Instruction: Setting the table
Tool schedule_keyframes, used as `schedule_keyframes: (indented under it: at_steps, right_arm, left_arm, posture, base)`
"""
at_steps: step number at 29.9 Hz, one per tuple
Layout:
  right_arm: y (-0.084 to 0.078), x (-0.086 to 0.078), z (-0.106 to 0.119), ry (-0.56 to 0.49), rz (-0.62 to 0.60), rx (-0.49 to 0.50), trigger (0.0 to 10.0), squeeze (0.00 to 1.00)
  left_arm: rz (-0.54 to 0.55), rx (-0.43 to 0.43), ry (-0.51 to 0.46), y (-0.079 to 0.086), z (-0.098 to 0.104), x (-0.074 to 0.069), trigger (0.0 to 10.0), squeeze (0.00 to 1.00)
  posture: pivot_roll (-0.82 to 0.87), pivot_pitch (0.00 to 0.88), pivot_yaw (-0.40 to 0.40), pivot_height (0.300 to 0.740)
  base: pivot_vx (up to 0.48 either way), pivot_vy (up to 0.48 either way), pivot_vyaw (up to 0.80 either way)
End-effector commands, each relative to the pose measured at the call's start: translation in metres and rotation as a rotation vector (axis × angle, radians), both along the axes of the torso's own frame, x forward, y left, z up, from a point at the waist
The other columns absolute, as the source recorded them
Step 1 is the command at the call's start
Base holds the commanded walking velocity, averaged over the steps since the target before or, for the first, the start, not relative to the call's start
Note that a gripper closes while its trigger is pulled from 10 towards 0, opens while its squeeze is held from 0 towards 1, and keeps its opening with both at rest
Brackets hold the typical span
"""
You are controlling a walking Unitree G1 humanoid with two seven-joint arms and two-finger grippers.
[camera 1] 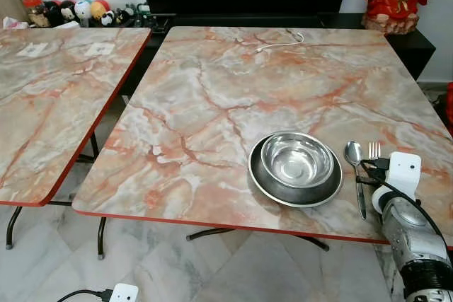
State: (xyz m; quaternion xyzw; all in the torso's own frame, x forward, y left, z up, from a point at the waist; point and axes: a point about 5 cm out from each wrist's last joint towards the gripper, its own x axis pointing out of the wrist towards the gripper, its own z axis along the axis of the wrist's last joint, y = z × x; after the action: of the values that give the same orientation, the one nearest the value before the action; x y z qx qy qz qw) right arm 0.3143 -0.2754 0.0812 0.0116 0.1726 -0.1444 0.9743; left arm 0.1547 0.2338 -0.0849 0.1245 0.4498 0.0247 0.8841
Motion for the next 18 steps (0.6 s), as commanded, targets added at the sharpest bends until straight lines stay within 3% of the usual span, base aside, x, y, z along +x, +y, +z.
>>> schedule_keyframes:
  at_steps: [1,10,11,13,18]
  right_arm:
    - [0.0002,0.0005,-0.0026,0.01,-0.008,0.014,10.0,0.0]
    - [0.0045,0.0048,-0.0021,0.003,0.004,0.023,10.0,0.02]
    - [0.0049,0.005,-0.0022,0.004,0.006,0.021,10.0,0.1]
    - [0.0054,0.0055,-0.003,0.007,0.006,0.014,10.0,0.52]
    - [0.0053,0.0058,-0.0036,0.009,0.002,0.016,10.0,0.51]
  left_arm:
    - [0.012,0.008,0.027,0.005,-0.0019,-0.007,10.0,0.0]
    - [0.012,0.012,0.032,0.0065,-0.0022,-0.0087,10.0,0.0]
    - [0.013,0.012,0.032,0.0066,-0.0022,-0.0089,10.0,0.0]
    - [0.013,0.013,0.035,0.007,-0.0025,-0.0098,10.0,0.0]
    - [0.015,0.012,0.036,0.0071,-0.0026,-0.0103,10.0,0.0]
  posture:
    - [-0.07,0.083,0.05,0.74]
    - [-0.07,0.088,0.052,0.74]
    - [-0.07,0.089,0.052,0.74]
    - [-0.07,0.089,0.052,0.74]
    - [-0.07,0.089,0.053,0.74]
  base:
    - [0.0,0.0,0.0]
    - [0.0,0.0,0.0]
    - [0.0,0.0,0.0]
    - [0.0,0.0,0.0]
    - [0.0,0.0,0.0]
